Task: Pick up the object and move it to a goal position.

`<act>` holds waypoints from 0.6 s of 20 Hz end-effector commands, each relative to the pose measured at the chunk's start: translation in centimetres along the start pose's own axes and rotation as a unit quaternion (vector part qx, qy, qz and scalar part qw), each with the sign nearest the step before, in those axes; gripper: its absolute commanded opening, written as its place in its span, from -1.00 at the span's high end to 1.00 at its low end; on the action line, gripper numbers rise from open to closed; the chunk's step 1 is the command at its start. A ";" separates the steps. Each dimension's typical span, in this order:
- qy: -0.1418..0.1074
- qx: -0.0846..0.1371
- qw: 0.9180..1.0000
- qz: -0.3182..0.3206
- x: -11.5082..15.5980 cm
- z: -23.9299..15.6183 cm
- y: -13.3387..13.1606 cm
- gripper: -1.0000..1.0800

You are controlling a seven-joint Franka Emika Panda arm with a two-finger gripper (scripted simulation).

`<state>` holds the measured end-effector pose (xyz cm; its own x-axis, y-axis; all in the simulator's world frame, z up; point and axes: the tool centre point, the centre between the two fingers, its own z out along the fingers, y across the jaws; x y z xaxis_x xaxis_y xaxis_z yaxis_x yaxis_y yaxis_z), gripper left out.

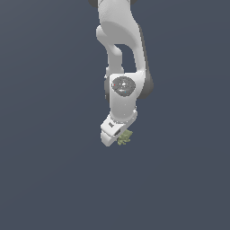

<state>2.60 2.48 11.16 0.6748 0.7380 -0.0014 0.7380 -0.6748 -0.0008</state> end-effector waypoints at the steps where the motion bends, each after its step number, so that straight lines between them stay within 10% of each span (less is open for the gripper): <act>1: 0.000 -0.001 1.000 0.000 0.6 -2.1 -0.5 1.00; 12: 0.000 -0.001 1.000 -0.001 4.0 -14.1 -3.4 1.00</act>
<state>2.84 7.11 23.48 0.6738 0.7389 -0.0001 0.7389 -0.6738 0.0006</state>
